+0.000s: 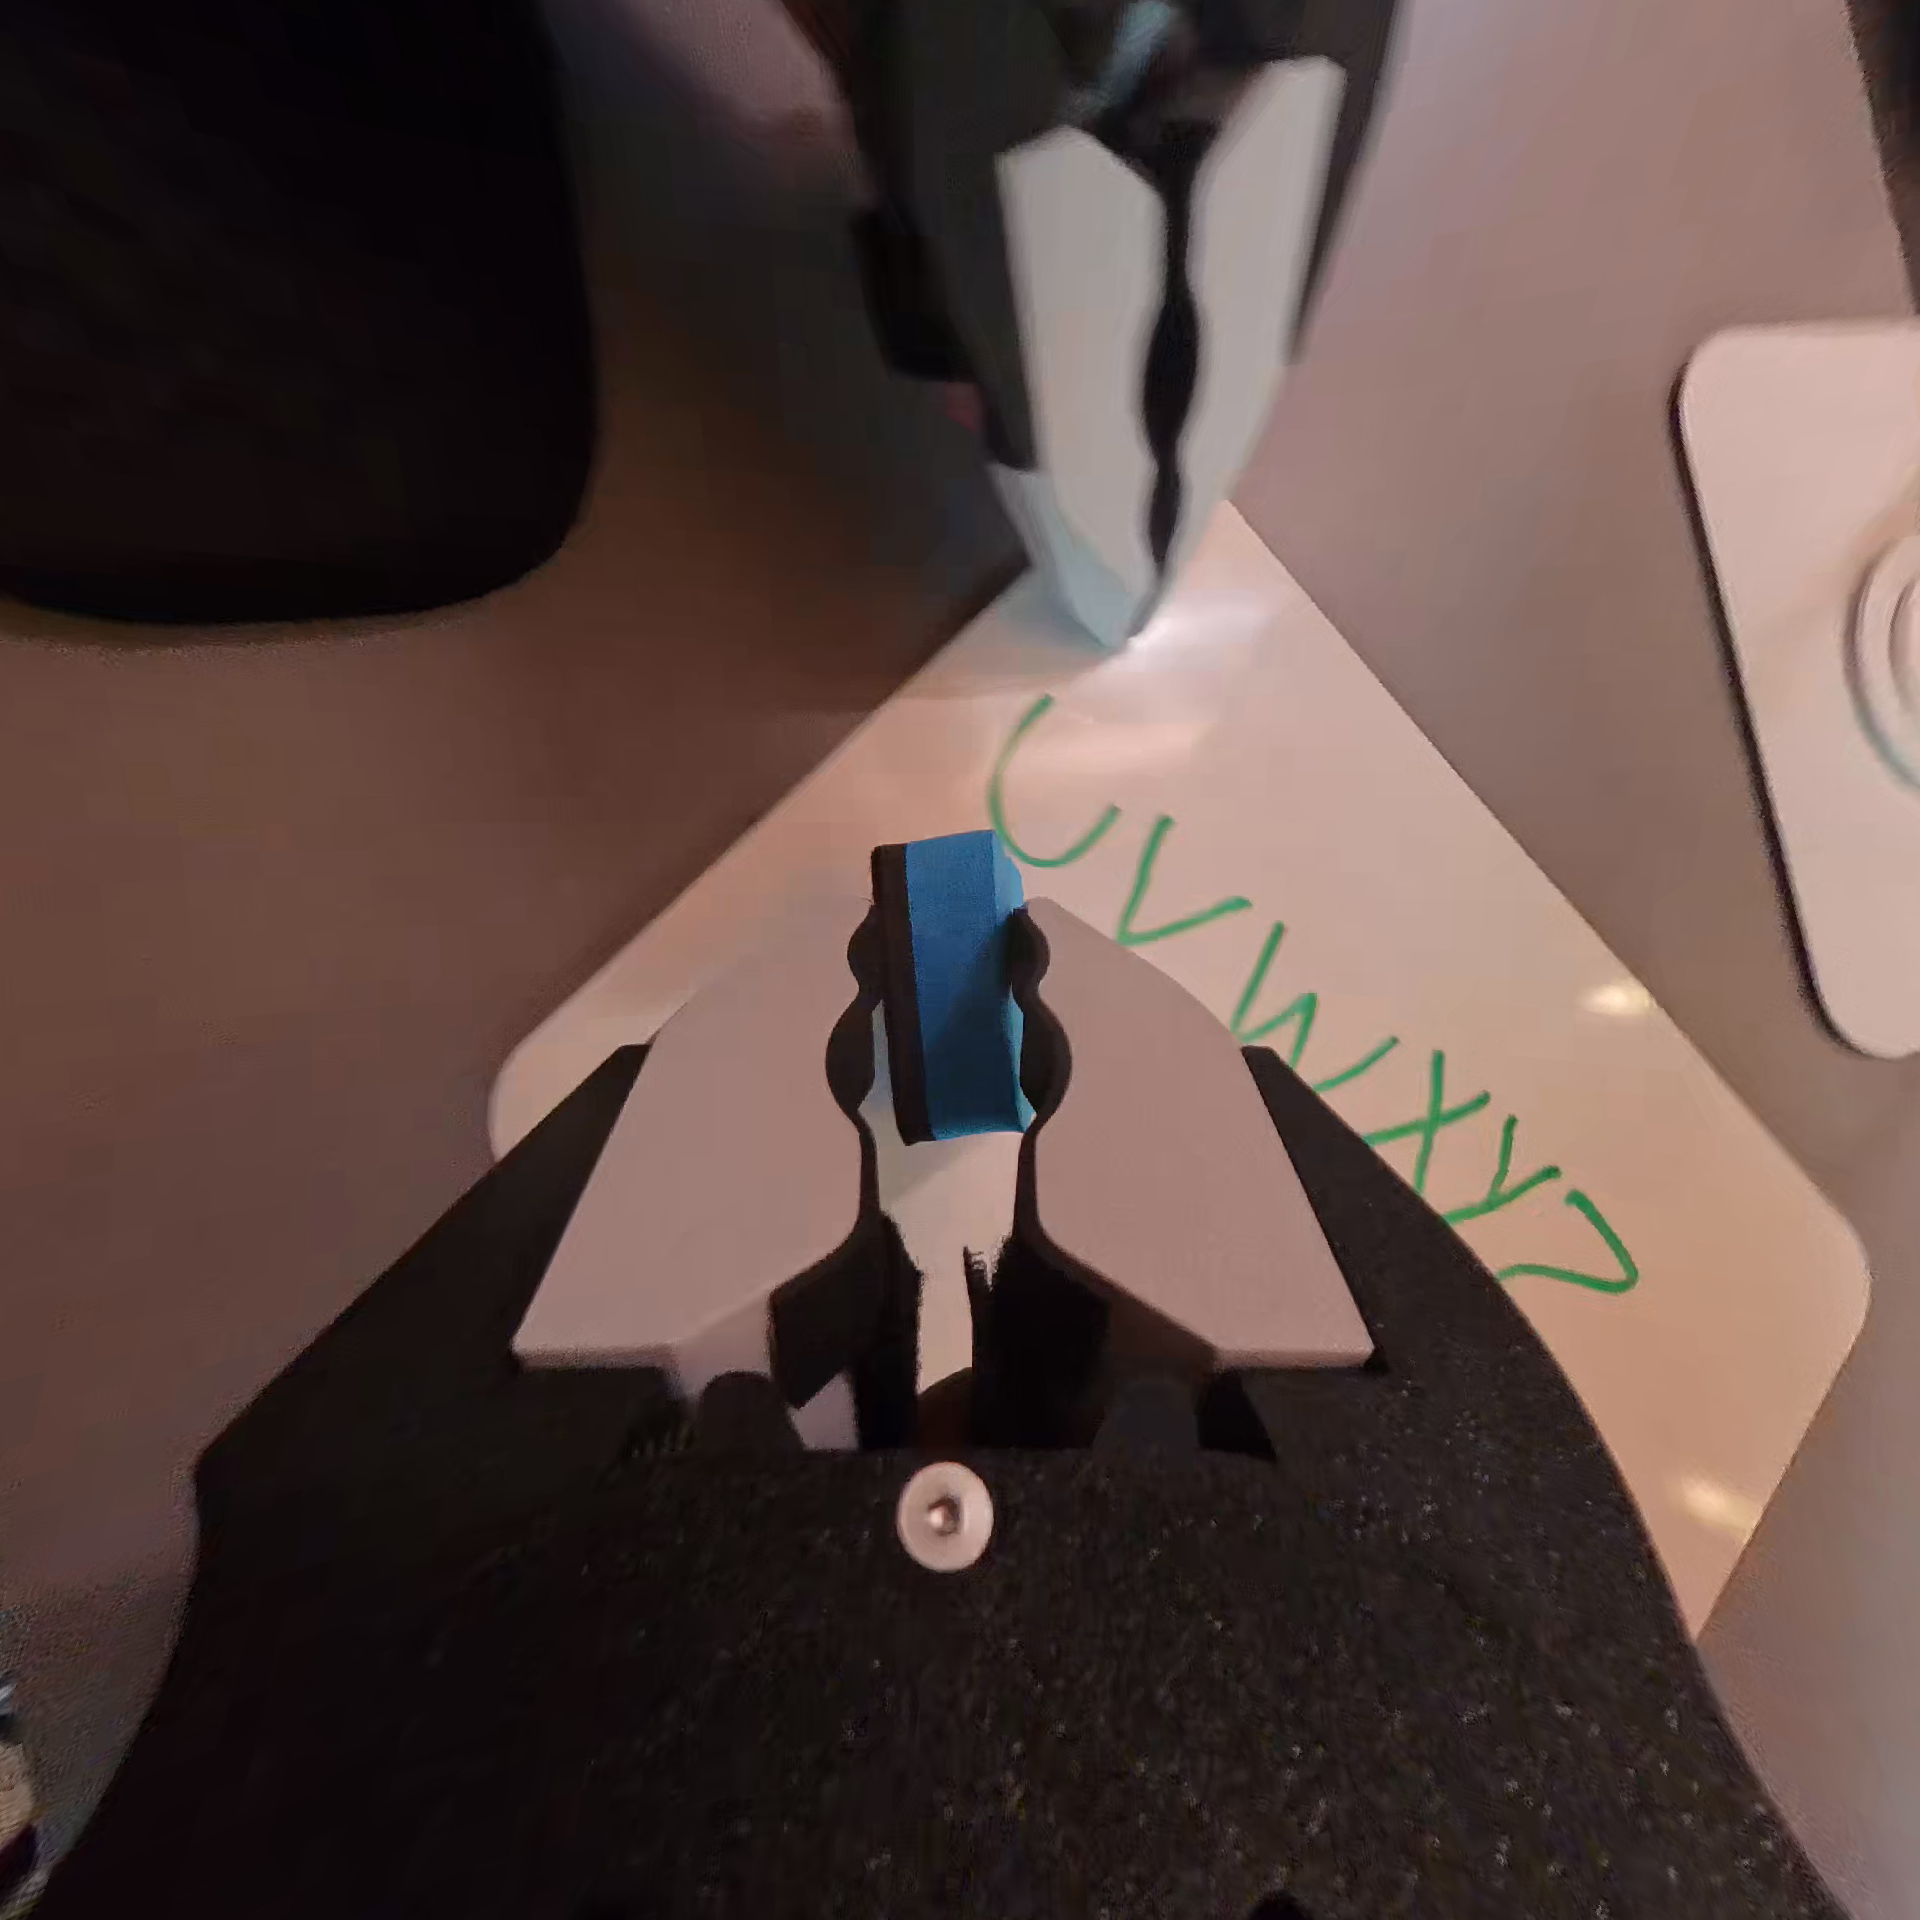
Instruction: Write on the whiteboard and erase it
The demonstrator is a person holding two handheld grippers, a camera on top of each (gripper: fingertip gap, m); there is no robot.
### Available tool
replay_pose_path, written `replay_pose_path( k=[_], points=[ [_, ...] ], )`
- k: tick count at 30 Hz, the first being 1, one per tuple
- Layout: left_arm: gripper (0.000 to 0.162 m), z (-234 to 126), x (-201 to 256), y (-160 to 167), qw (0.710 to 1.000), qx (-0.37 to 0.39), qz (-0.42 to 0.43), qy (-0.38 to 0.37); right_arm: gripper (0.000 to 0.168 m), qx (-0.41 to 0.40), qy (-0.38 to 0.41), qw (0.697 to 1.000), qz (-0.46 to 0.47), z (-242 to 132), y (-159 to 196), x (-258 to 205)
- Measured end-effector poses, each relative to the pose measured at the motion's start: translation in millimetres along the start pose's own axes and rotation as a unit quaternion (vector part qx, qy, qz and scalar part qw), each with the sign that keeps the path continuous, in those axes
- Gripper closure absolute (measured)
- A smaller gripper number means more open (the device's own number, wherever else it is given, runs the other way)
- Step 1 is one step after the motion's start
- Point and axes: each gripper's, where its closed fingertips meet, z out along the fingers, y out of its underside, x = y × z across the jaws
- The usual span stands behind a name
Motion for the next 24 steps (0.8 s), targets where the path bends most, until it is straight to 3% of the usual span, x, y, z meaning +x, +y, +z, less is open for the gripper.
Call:
replay_pose_path(
  k=[2,5,7,11,12,14,16,18,21,23,24],
  points=[
    [0.161,0,0,0,1.000,-0.002,0.004,-0.002,0.137,0.009,-0.021,1.000,-0.009,-1,-6,-23],
    [0.161,0,1,0,1.000,-0.002,0.007,-0.002,0.107,0.025,-0.063,0.996,0.054,-10,-8,-24],
    [0.161,0,2,0,1.000,-0.003,0.010,0.002,0.106,0.052,-0.100,0.987,0.113,-14,-12,-17],
    [0.161,0,2,0,1.000,-0.004,0.014,-0.004,0.089,-0.019,-0.082,0.990,0.117,5,3,-23],
    [0.161,0,2,0,1.000,-0.004,0.014,-0.004,0.090,-0.024,-0.070,0.989,0.124,9,3,-25],
    [0.161,0,2,0,1.000,-0.002,0.013,-0.005,0.110,-0.037,-0.047,0.989,0.134,15,7,-28],
    [0.161,1,2,0,1.000,0.001,0.010,-0.006,0.113,-0.040,-0.027,0.989,0.138,14,11,-22],
    [0.161,1,3,0,1.000,0.004,0.005,-0.005,0.114,-0.057,0.020,0.988,0.144,8,30,12],
    [0.161,1,11,-1,0.999,0.012,-0.015,0.027,0.114,-0.092,0.124,0.966,0.207,-9,88,111],
    [0.161,2,10,-1,0.999,0.015,-0.022,0.028,0.114,-0.081,0.139,0.947,0.278,-12,114,158],
    [0.161,2,8,-1,0.999,0.017,-0.024,0.024,0.114,-0.065,0.117,0.946,0.295,-5,108,159]
  ],
)
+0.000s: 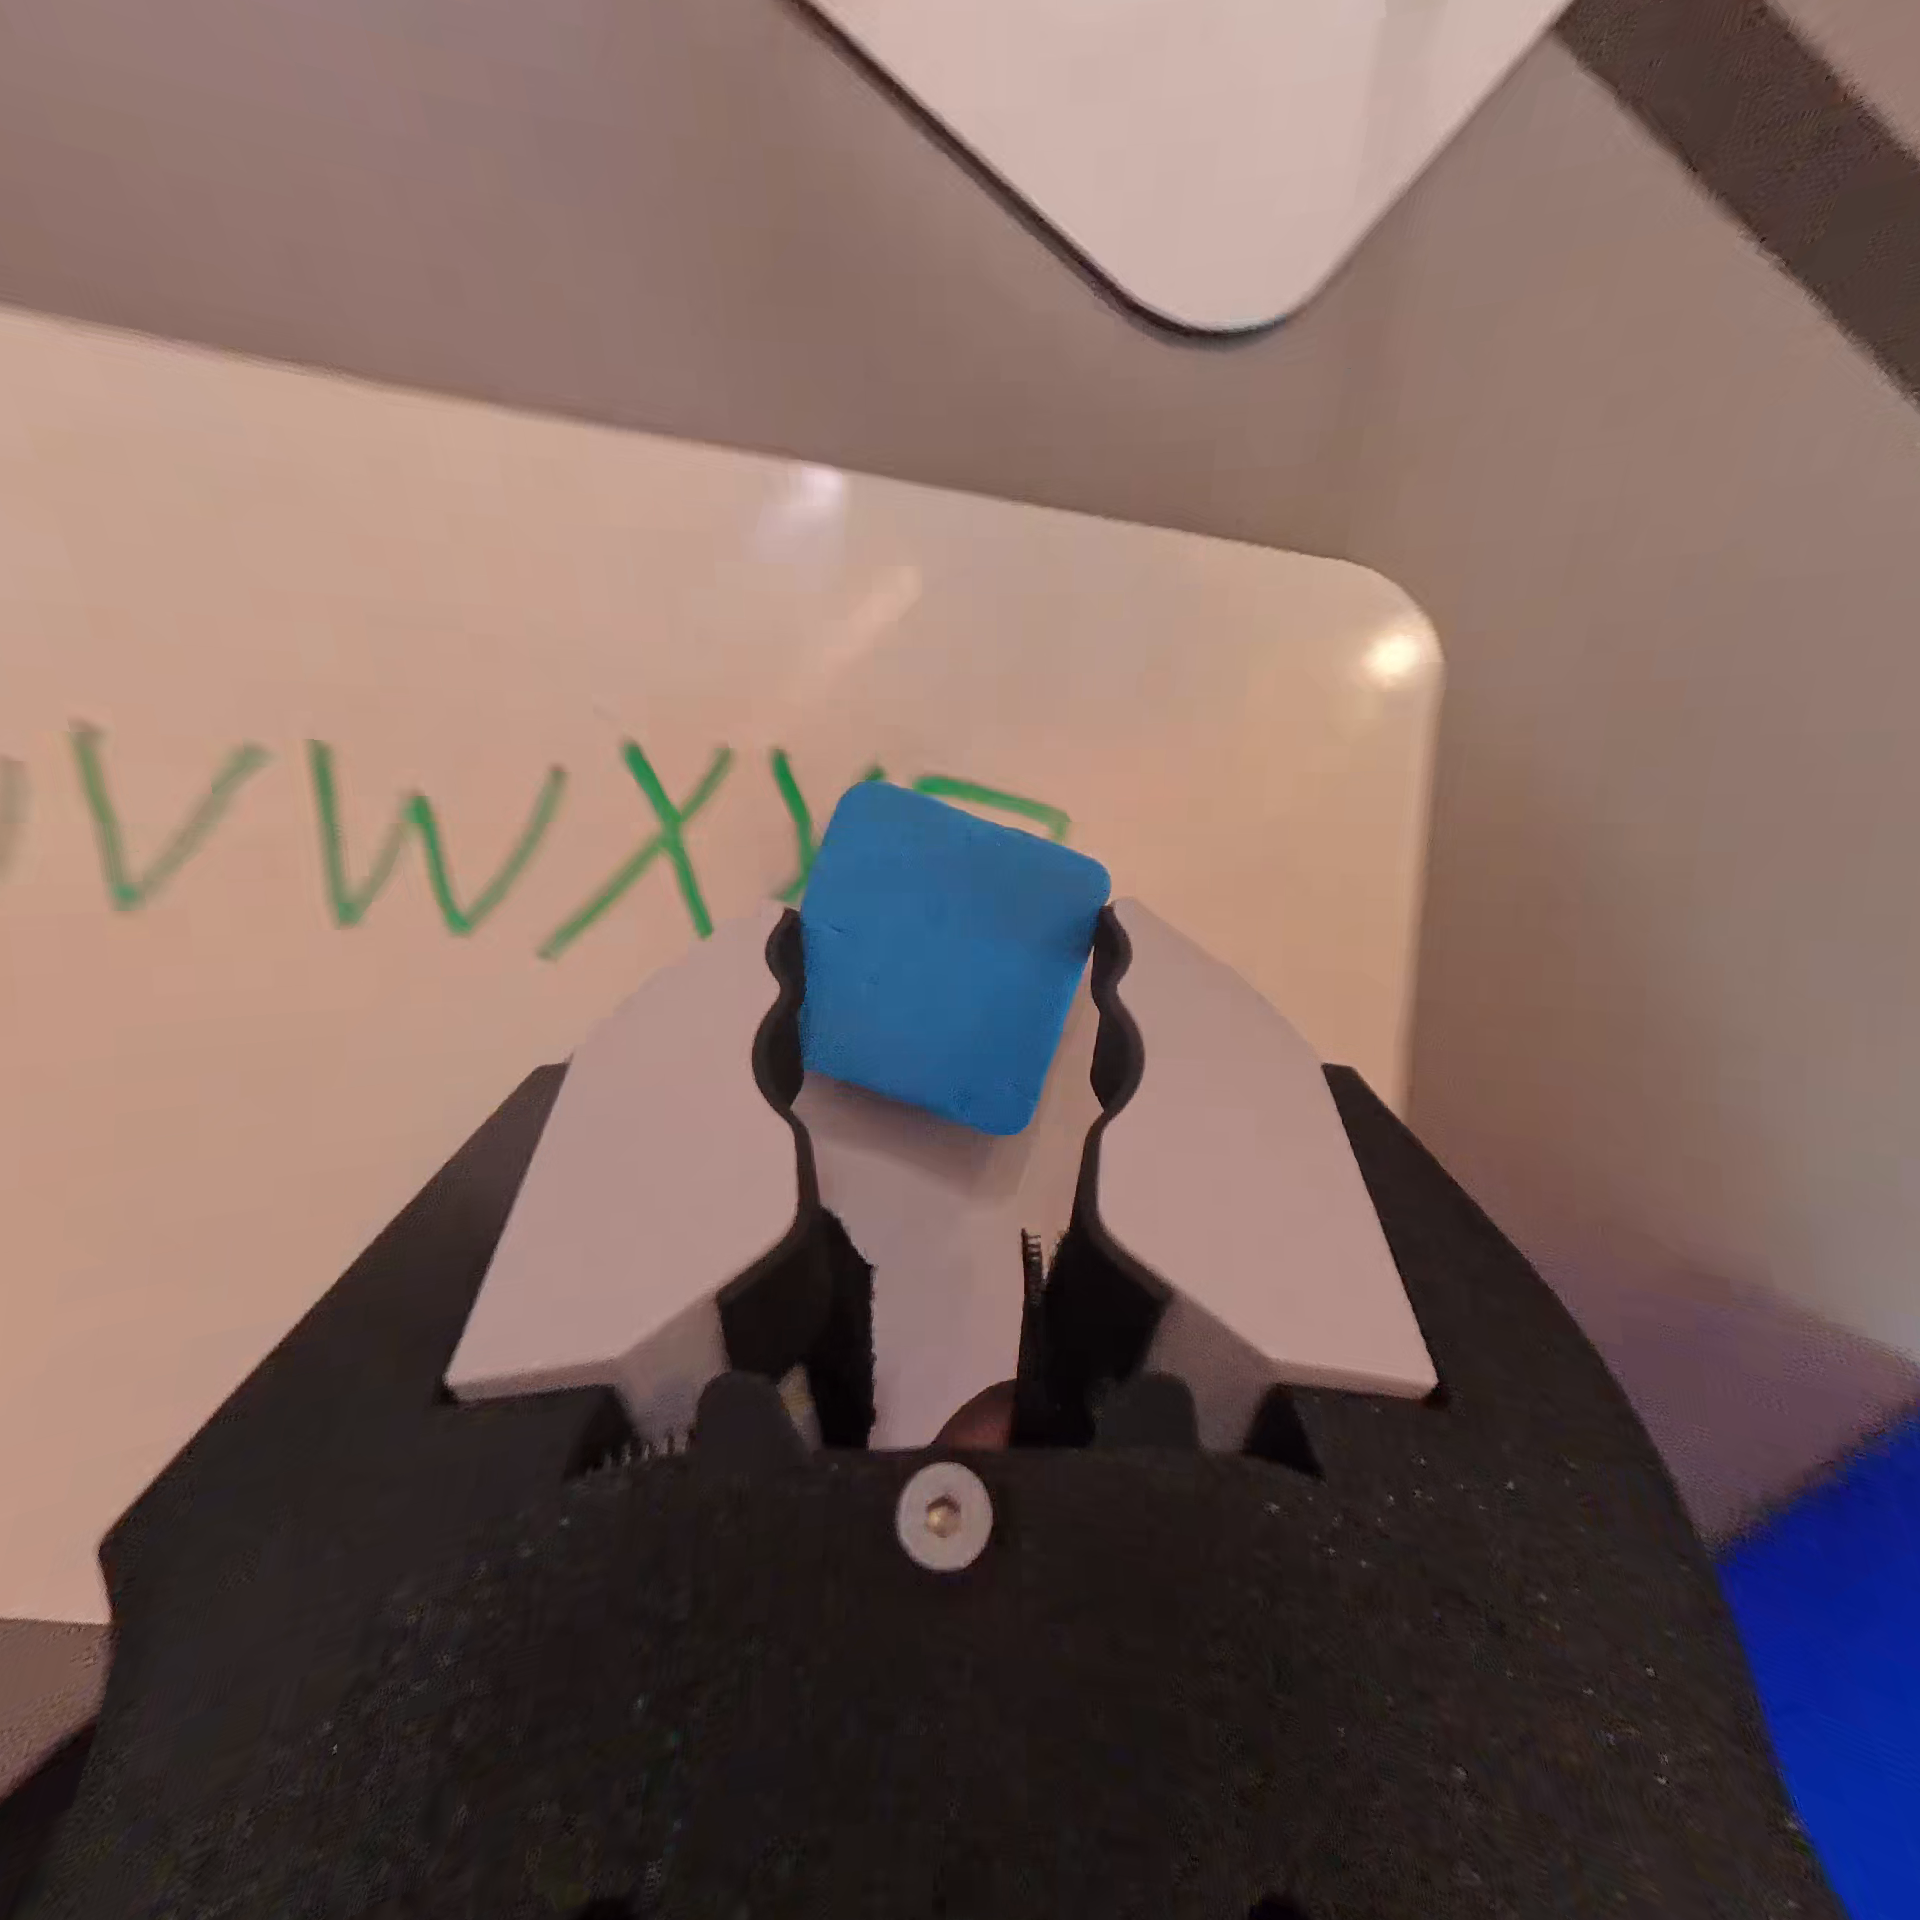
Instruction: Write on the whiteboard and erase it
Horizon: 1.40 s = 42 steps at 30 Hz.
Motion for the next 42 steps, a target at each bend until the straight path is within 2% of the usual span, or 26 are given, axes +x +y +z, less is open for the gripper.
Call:
replay_pose_path(
  k=[1,4,6,8,11,12,13,14,18,19,21,23,25,26,27,28,29,31,33,34,35,36,38,40,41,42],
  points=[
    [0.161,0,-4,0,1.000,0.000,0.000,-0.011,0.114,0.009,-0.026,1.000,-0.010,5,-8,-21],
    [0.161,-3,-12,2,1.000,-0.004,-0.003,-0.029,0.115,0.025,-0.112,0.989,-0.097,7,-22,-134],
    [0.161,-3,-12,2,1.000,-0.001,-0.006,-0.024,0.115,0.024,-0.129,0.979,-0.153,1,-20,-171],
    [0.161,-3,-11,2,1.000,-0.001,0.000,-0.026,0.115,0.023,-0.128,0.985,-0.113,2,-17,-139],
    [0.160,-4,-9,3,1.000,0.002,-0.006,-0.012,0.115,0.003,0.001,1.000,0.010,2,-1,-3],
    [0.160,-4,-9,3,1.000,0.006,-0.010,-0.007,0.115,0.004,0.013,0.999,0.043,2,3,20],
    [0.160,-4,-9,3,1.000,0.007,-0.013,-0.004,0.115,0.008,0.006,0.999,0.049,4,0,19],
    [0.160,-4,-10,3,1.000,0.007,-0.014,-0.006,0.115,0.014,-0.003,1.000,0.024,7,-8,0],
    [0.161,-7,-22,6,0.999,-0.008,-0.005,-0.048,0.115,0.037,-0.144,0.978,-0.144,12,-35,-175],
    [0.161,-8,-23,7,0.999,-0.010,-0.003,-0.052,0.115,0.034,-0.145,0.974,-0.169,10,-35,-186],
    [0.161,-8,-23,7,0.999,-0.010,0.001,-0.053,0.115,0.029,-0.136,0.982,-0.127,13,-33,-150],
    [0.160,-8,-22,7,0.999,-0.008,-0.001,-0.049,0.115,0.017,-0.053,0.997,-0.044,15,-24,-53],
    [0.160,-8,-22,7,0.999,-0.005,-0.003,-0.046,0.115,0.006,0.021,0.998,0.055,9,-5,40],
    [0.160,-8,-22,7,0.999,-0.006,-0.002,-0.048,0.115,0.010,0.026,0.996,0.088,8,1,61],
    [0.160,-8,-21,7,0.999,-0.008,0.001,-0.051,0.115,0.013,0.027,0.995,0.091,8,1,64],
    [0.161,-8,-21,6,0.999,-0.007,0.000,-0.050,0.115,0.013,0.025,0.997,0.068,9,-4,49],
    [0.161,-7,-20,6,0.999,-0.006,-0.001,-0.047,0.115,0.019,-0.009,0.999,0.037,13,-13,13],
    [0.161,-7,-20,6,0.999,-0.003,-0.008,-0.041,0.115,0.044,-0.091,0.994,-0.047,20,-34,-86],
    [0.161,-7,-20,6,0.999,0.000,-0.009,-0.039,0.115,0.053,-0.155,0.977,-0.137,16,-40,-175],
    [0.161,-7,-20,6,0.999,-0.002,-0.005,-0.042,0.115,0.054,-0.158,0.973,-0.160,14,-40,-188],
    [0.161,-7,-20,6,0.999,-0.003,-0.002,-0.045,0.115,0.056,-0.159,0.974,-0.148,15,-39,-180],
    [0.161,-7,-20,6,0.999,-0.003,-0.001,-0.046,0.115,0.058,-0.145,0.982,-0.107,16,-37,-151],
    [0.161,-8,-20,6,0.999,-0.001,-0.003,-0.045,0.115,0.044,-0.052,0.998,-0.016,13,-20,-52],
    [0.161,-8,-20,7,0.999,-0.002,-0.002,-0.048,0.115,0.025,0.027,0.996,0.084,-2,12,33],
    [0.161,-8,-20,7,0.999,-0.003,-0.002,-0.049,0.115,0.022,0.043,0.993,0.110,-9,24,49],
    [0.161,-8,-20,7,0.999,-0.002,-0.002,-0.049,0.115,0.025,0.050,0.993,0.107,-12,27,46]
  ],
)
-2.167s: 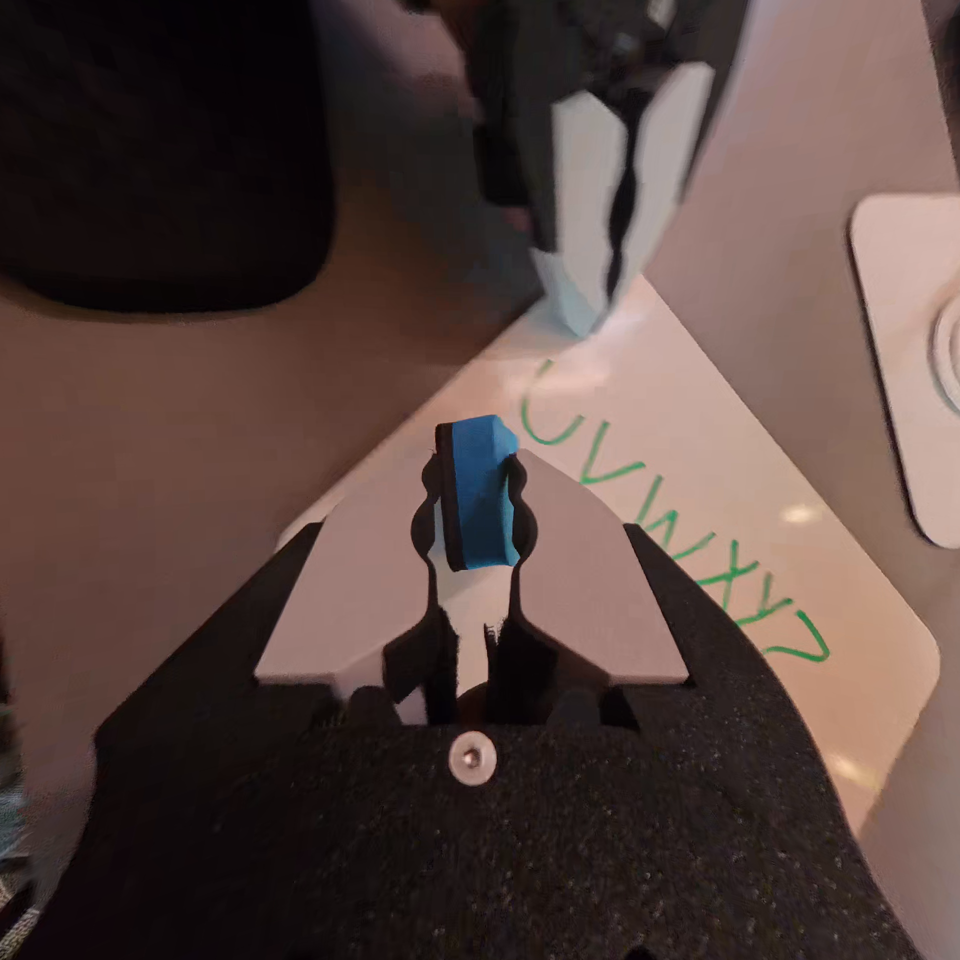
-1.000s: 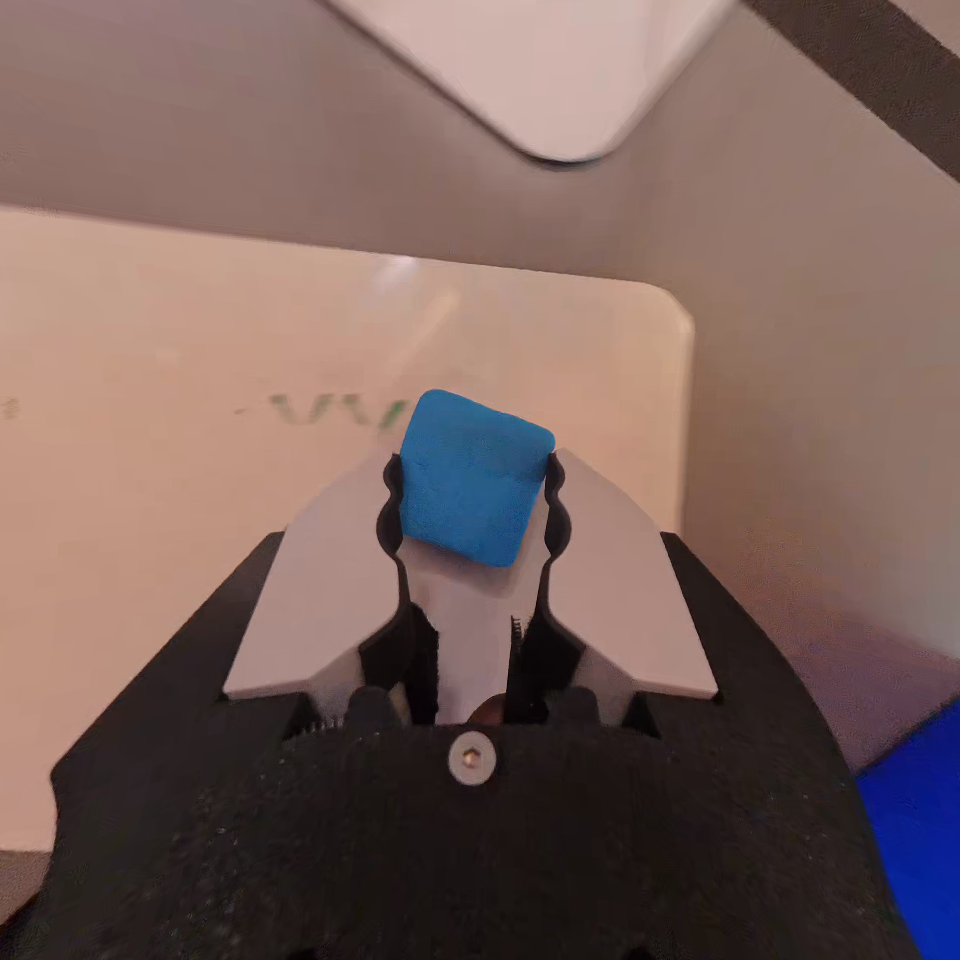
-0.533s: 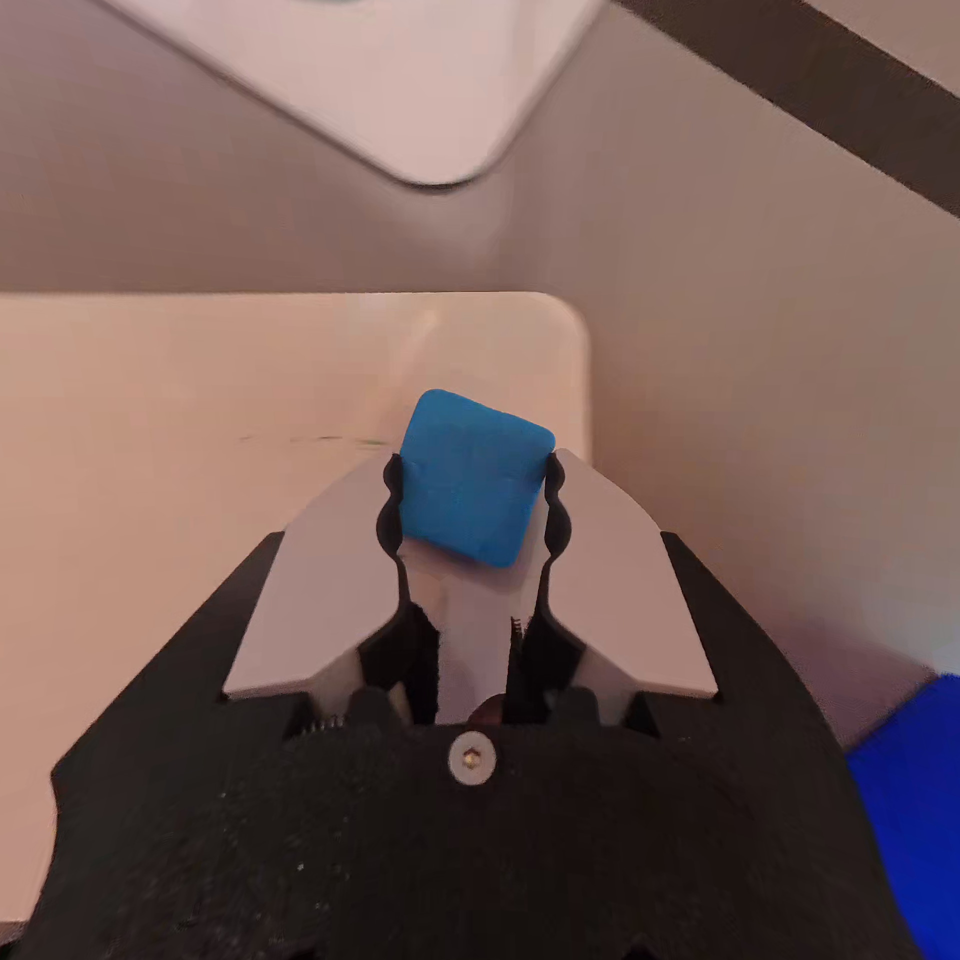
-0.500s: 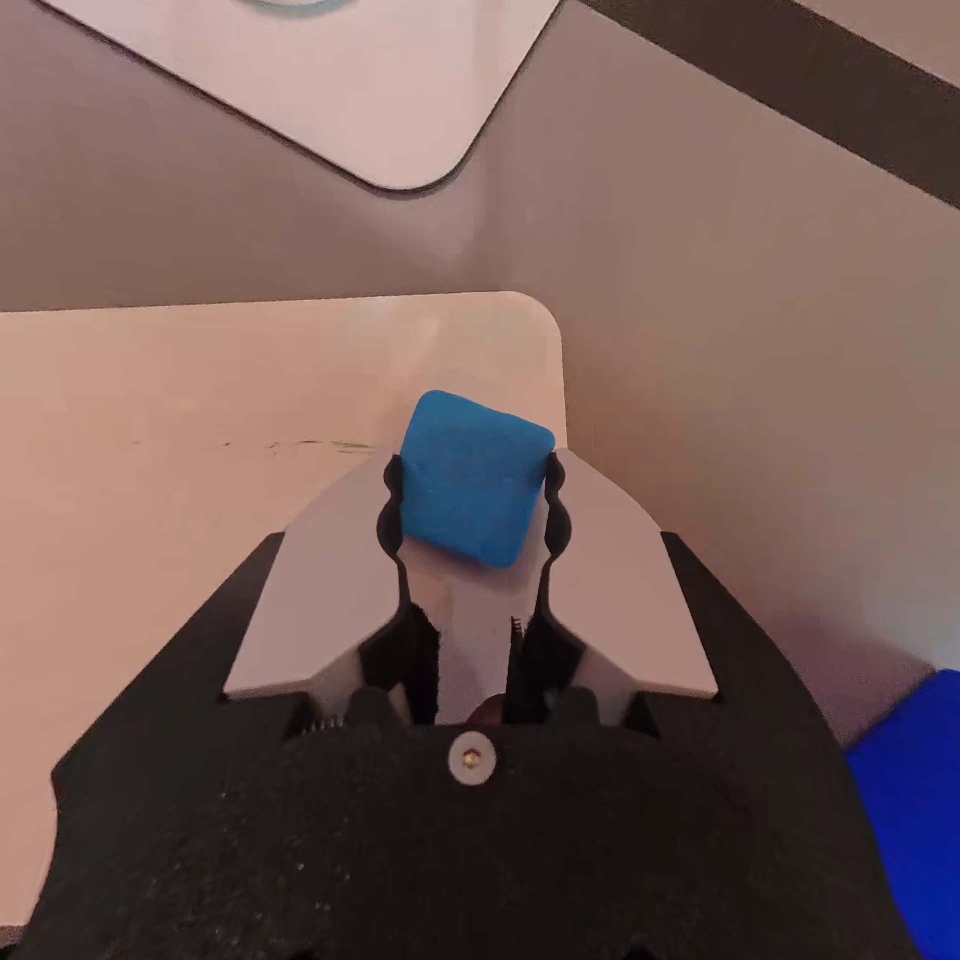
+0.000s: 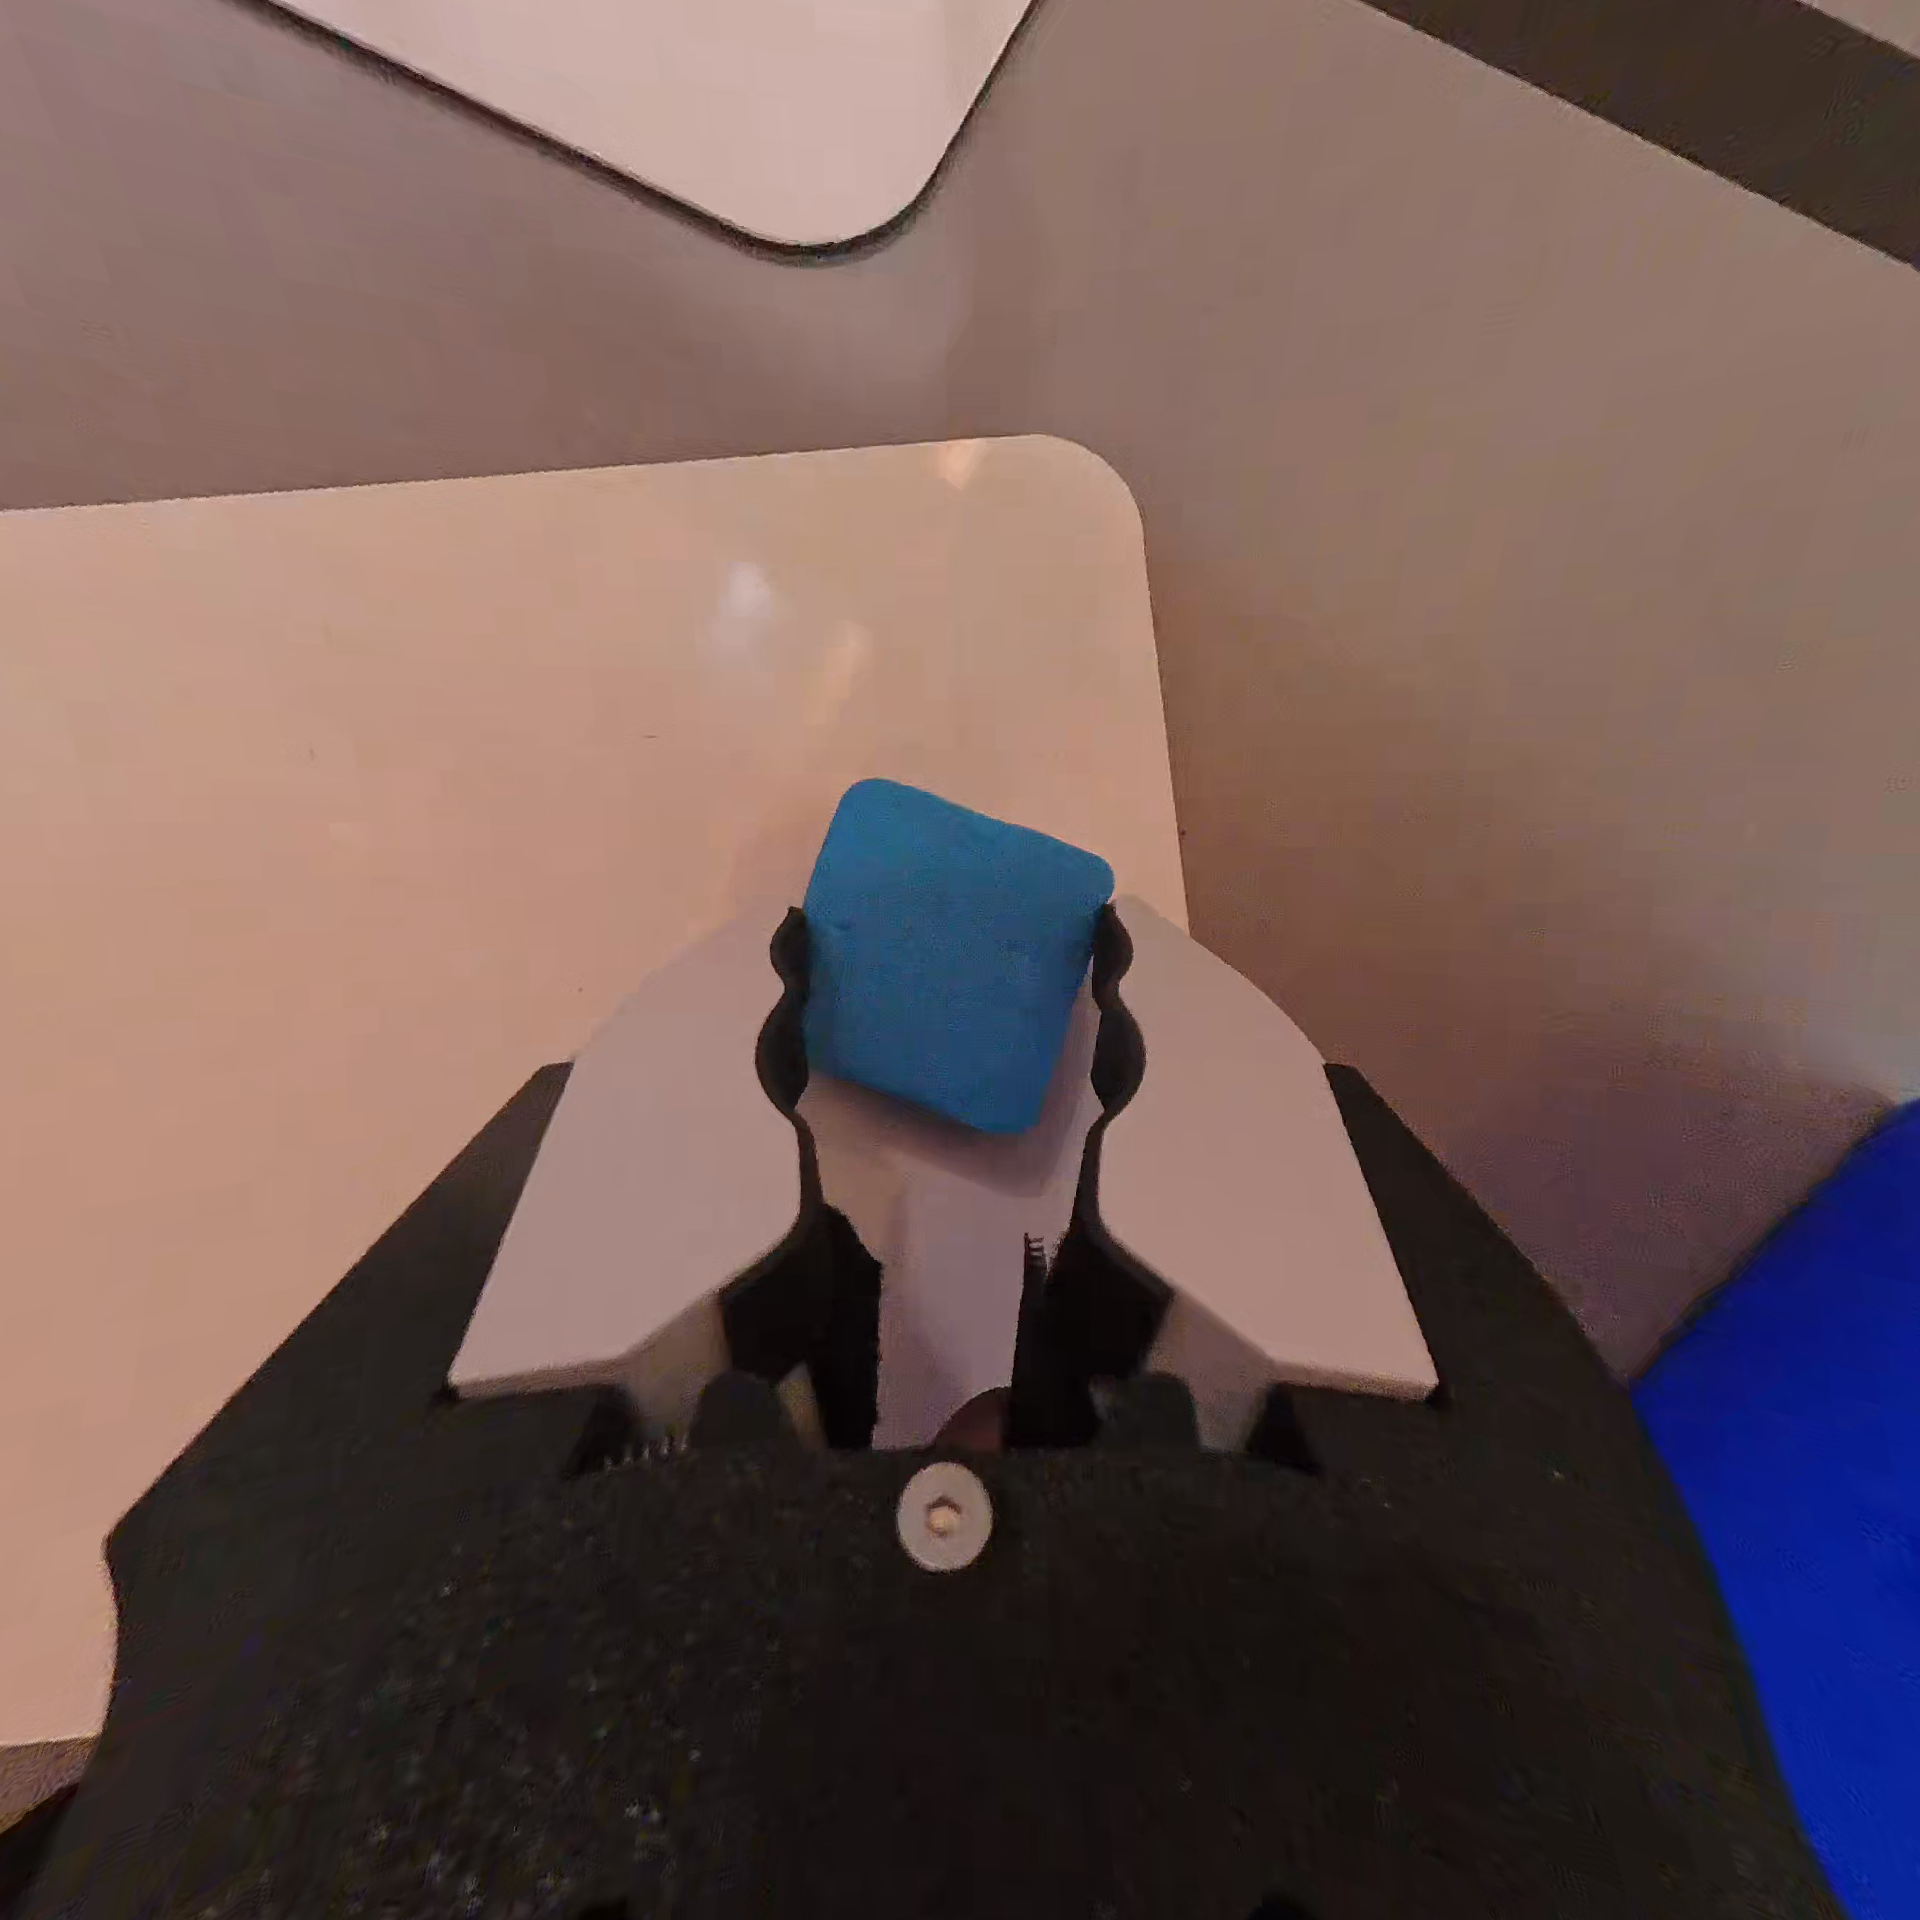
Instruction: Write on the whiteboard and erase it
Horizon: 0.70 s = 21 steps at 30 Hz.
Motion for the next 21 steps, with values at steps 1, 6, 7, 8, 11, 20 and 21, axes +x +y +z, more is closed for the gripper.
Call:
replay_pose_path(
  k=[1,6,7,8,11,20,21],
  points=[
    [0.161,0,0,0,1.000,0.001,-0.002,0.002,0.115,0.006,-0.008,1.000,-0.018,-1,0,-19],
    [0.161,0,0,0,1.000,0.000,-0.005,0.004,0.115,0.033,-0.190,0.967,-0.168,-5,-1,-217],
    [0.161,0,0,0,1.000,-0.001,-0.001,0.001,0.115,0.033,-0.222,0.954,-0.199,-10,4,-250],
    [0.161,0,0,0,1.000,-0.002,0.000,0.000,0.115,0.034,-0.244,0.944,-0.219,-16,9,-271],
    [0.161,-1,0,1,1.000,-0.003,0.000,0.002,0.115,0.125,-0.228,0.949,-0.176,-63,-19,-250],
    [0.161,0,2,0,1.000,-0.006,0.015,-0.004,0.114,0.095,0.259,0.956,0.096,-216,74,110],
    [0.161,0,2,0,1.000,-0.007,0.019,-0.005,0.114,0.068,0.255,0.958,0.114,-206,94,123]
  ],
)
